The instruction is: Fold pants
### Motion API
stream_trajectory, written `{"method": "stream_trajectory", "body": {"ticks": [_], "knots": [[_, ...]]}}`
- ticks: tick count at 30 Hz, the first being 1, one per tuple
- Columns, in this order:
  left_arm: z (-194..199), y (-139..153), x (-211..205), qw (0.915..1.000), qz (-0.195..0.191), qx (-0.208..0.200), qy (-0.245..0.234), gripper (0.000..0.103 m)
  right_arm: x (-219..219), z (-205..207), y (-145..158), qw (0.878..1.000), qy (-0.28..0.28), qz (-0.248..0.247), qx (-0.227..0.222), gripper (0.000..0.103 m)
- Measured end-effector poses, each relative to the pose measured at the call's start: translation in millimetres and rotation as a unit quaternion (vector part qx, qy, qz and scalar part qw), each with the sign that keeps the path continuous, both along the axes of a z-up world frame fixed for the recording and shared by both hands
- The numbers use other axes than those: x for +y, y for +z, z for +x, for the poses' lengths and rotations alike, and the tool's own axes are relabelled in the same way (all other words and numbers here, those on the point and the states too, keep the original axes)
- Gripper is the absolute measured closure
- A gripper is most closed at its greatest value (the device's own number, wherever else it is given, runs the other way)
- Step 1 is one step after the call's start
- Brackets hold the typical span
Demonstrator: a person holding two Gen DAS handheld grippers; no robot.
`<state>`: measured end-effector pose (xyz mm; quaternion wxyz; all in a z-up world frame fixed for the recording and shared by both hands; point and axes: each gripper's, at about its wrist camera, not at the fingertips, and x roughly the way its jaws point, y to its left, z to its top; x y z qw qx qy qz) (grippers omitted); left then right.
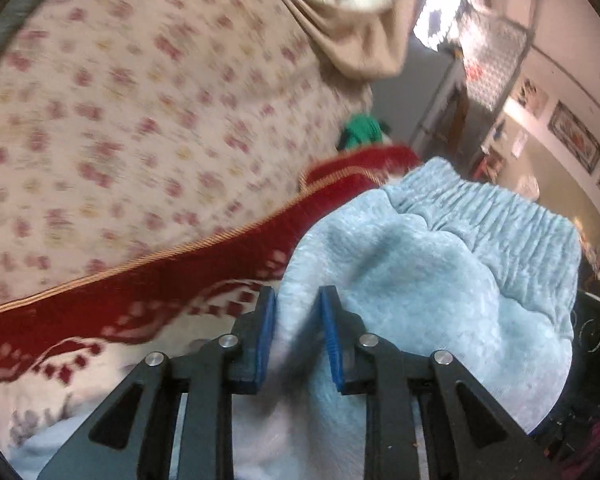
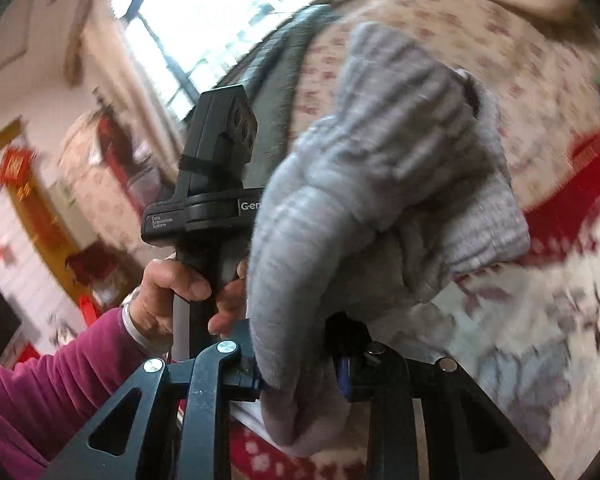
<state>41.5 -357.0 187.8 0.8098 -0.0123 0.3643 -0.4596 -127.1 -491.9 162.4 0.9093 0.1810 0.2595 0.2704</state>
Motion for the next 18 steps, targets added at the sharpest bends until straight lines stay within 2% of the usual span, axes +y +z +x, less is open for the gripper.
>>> {"method": "stream_trajectory", "body": {"ticks": [3,4,8,12,14,15,17,18], "knots": [[3,7,54,0.999,-0.016,-0.005,0.041,0.085,37,9,16,0.999,0.028,-0.022,-0.016,0.074],[4,7,69,0.9984,-0.021,-0.003,0.052,0.09,54,14,20,0.999,0.042,-0.028,-0.019,0.074],[3,-7,146,0.9926,-0.025,0.006,0.118,0.091,113,26,21,0.994,0.089,-0.063,-0.016,0.074],[-3,-41,235,0.9774,-0.009,0.029,0.209,0.091,180,40,0,0.984,0.138,-0.111,0.003,0.074],[-9,-56,268,0.9674,0.01,0.03,0.251,0.083,216,45,-20,0.976,0.164,-0.143,0.016,0.074],[-14,-67,290,0.9592,0.022,0.038,0.279,0.078,229,47,-31,0.972,0.172,-0.157,0.022,0.074],[-22,-80,316,0.9489,0.033,0.052,0.309,0.057,259,51,-55,0.965,0.179,-0.188,0.036,0.073],[-27,-86,329,0.9427,0.036,0.057,0.327,0.054,268,51,-63,0.963,0.179,-0.196,0.039,0.07]]}}
